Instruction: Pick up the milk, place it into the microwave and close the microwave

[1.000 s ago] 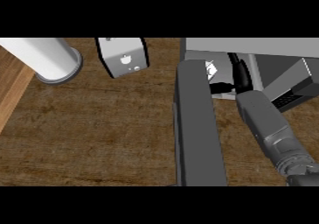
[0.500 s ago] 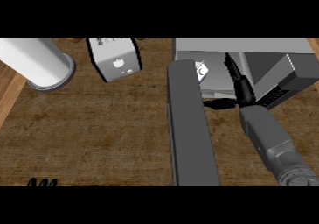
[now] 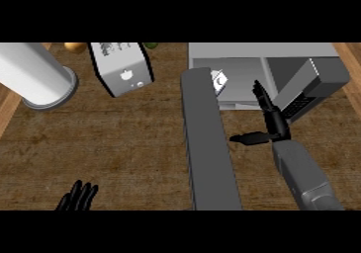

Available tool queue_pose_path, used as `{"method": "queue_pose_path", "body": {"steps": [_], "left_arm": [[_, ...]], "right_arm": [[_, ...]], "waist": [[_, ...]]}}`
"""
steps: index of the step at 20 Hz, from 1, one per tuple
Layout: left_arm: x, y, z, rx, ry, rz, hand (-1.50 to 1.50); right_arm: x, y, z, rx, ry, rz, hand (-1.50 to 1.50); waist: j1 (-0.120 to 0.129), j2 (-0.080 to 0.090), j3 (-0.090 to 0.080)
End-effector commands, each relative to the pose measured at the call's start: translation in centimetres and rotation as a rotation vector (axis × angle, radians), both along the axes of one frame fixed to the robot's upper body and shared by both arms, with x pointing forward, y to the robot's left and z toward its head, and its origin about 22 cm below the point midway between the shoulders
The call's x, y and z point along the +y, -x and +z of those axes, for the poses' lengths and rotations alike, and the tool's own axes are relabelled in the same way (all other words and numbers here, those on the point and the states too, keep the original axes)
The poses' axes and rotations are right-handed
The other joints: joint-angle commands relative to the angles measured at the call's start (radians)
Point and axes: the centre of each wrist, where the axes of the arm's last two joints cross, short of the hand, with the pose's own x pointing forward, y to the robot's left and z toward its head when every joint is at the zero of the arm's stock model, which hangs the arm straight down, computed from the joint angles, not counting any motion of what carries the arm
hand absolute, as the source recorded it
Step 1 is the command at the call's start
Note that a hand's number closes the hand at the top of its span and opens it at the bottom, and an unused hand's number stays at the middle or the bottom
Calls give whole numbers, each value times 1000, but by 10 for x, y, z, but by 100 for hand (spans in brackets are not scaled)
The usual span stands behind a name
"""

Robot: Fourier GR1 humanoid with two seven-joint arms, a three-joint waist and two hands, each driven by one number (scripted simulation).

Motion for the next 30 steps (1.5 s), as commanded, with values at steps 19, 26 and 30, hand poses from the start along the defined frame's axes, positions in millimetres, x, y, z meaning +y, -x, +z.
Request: {"method": "queue_pose_path", "body": {"steps": [19, 26, 30], "left_arm": [[-91, -122, -27, 113, -277, -287, 150], [-128, -144, -73, 170, -474, -482, 150], [-151, -154, -87, 197, -453, -539, 150]], "right_arm": [[-88, 148, -1, -48, -33, -52, -150], [-130, 171, 27, -72, -25, -107, -150], [-141, 194, 33, -111, -45, -74, -150]], "waist": [[-24, 3, -2], [-27, 9, -2], [-28, 11, -1]]}}
